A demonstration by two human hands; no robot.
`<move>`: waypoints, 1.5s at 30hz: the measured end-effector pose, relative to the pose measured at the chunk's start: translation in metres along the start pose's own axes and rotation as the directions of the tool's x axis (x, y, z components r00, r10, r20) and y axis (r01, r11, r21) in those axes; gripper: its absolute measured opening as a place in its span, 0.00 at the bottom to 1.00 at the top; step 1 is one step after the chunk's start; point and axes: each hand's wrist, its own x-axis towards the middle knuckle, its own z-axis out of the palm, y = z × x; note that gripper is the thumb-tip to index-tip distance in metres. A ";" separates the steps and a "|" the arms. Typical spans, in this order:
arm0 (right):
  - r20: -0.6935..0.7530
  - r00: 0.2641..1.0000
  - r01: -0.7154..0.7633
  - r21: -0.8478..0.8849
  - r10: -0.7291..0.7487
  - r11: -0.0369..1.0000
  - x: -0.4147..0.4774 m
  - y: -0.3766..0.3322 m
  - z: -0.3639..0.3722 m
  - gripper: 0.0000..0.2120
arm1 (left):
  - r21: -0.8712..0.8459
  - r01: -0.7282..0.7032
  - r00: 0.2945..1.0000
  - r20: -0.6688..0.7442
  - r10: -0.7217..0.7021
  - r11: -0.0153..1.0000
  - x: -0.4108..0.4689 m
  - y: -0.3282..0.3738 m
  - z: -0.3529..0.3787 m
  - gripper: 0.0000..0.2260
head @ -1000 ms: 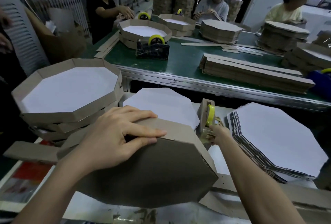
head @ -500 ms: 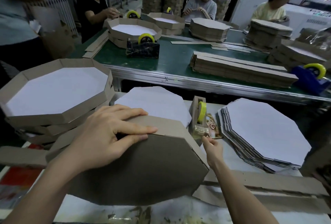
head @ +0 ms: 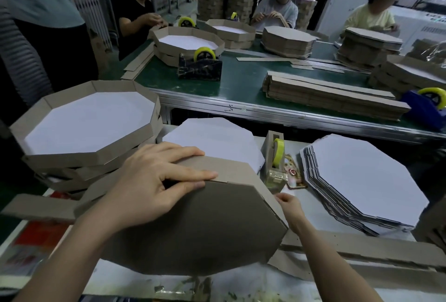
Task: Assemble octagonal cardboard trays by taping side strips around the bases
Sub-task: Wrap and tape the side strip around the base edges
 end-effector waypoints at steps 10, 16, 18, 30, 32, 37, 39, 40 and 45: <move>0.350 0.895 0.349 -0.156 -0.278 0.924 -0.062 -0.139 0.026 0.34 | 0.004 0.002 0.994 -0.110 -0.001 1.000 -0.027 -0.021 -0.007 0.15; 0.234 0.905 0.295 0.255 -0.354 0.921 -0.121 -0.216 0.045 0.07 | 0.011 0.022 0.997 -0.074 -0.021 1.000 -0.040 -0.026 -0.015 0.13; 0.295 0.883 0.256 0.349 -0.365 0.901 -0.144 -0.233 0.051 0.12 | 0.030 0.012 0.999 -0.042 -0.011 0.999 -0.043 -0.024 -0.017 0.14; 0.509 0.819 -0.088 0.566 -0.264 0.820 -0.251 -0.239 0.064 0.15 | -0.048 0.039 0.995 -0.086 -0.043 0.998 -0.052 -0.036 -0.013 0.20; 0.497 0.832 -0.105 0.577 -0.246 0.810 -0.262 -0.231 0.063 0.15 | -0.075 0.048 0.995 -0.088 -0.055 0.996 -0.051 -0.038 -0.011 0.24; 0.494 0.845 -0.189 0.634 -0.205 0.750 -0.278 -0.210 0.063 0.13 | -0.090 0.028 0.995 -0.091 -0.036 0.996 -0.049 -0.043 -0.009 0.27; 0.502 0.843 -0.233 0.663 -0.193 0.711 -0.282 -0.202 0.065 0.13 | -0.093 -0.002 0.996 -0.091 -0.006 0.996 -0.049 -0.043 -0.010 0.26; 0.503 0.843 -0.250 0.680 -0.191 0.689 -0.283 -0.198 0.065 0.13 | -0.086 -0.016 0.996 -0.087 0.009 0.996 -0.049 -0.042 -0.011 0.25; 0.518 0.837 -0.352 0.758 -0.179 0.549 -0.284 -0.185 0.064 0.14 | -0.039 -0.063 0.993 -0.100 0.059 0.997 -0.052 -0.039 -0.013 0.21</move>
